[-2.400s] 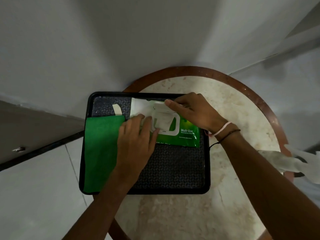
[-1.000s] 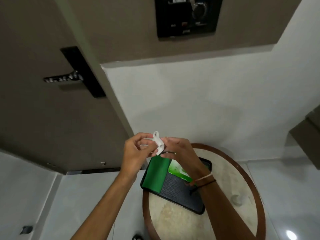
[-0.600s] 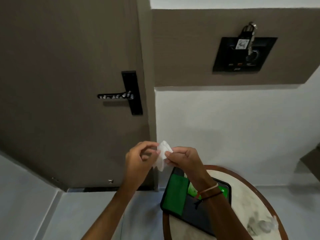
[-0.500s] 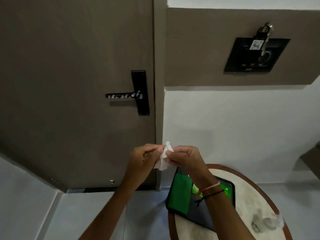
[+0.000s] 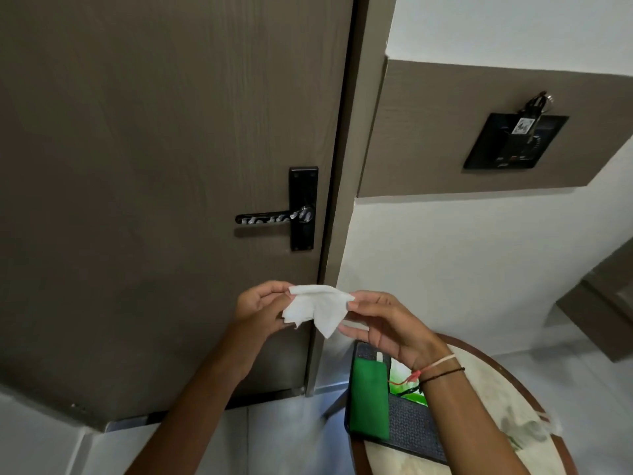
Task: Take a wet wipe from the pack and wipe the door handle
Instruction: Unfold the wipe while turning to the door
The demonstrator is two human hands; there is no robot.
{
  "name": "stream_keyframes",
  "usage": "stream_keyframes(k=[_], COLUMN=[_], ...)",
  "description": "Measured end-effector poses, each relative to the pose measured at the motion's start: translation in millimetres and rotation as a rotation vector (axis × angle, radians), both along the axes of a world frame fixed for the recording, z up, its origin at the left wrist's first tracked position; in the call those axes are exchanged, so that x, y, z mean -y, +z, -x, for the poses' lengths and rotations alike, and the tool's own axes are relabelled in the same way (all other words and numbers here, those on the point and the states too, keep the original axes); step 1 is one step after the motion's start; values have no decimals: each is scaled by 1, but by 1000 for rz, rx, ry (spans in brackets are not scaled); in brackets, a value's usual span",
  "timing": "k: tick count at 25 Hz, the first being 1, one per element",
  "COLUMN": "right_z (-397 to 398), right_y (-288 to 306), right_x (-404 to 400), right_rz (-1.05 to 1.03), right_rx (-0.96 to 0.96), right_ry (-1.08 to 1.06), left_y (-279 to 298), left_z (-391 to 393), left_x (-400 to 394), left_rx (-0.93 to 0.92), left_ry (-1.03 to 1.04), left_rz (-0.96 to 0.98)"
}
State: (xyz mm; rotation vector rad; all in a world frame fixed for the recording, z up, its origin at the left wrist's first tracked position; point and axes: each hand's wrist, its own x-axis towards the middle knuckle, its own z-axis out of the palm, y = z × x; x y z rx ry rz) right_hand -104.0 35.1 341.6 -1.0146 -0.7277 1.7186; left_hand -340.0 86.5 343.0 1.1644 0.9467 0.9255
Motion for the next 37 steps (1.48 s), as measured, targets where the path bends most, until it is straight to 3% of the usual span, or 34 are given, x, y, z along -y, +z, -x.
stream_keyframes(k=[3,7,10,12,17,22,27,33,35,37], right_z=[13,30,29,25,29,44,91,130,131,128], right_y=[-23,-24,-13,-19,-38,-21,-9,-10,-5,5], right_x=[-2,-21,-36,-44,-47,-44,-37,-32,-30,-32], right_rz=[41,74,35,67,26,38,49,107,118,90], right_rx=[-163,-25,-3,-91,-329,-500,-677,-641,-634,-626], right_ry=[172,252,497,510,348,-30,-192,-228,-342,-554], left_y=[11,25,31,28,9,11,29,38,42,56], left_z=[-3,-2,1,3,6,17,40,65,71,77], left_x=[-4,-20,-32,-33,-34,-53,-78,-97,-107,-129], left_rx=[-120,-308,-386,-379,-456,-584,-493,-469,-495,-629], left_ry=[-98,-273,-207,-139,-16,19,-141,-298,-227,16], left_rz=[-100,-312,-405,-404,-209,-298,-263,-312,-452,-867])
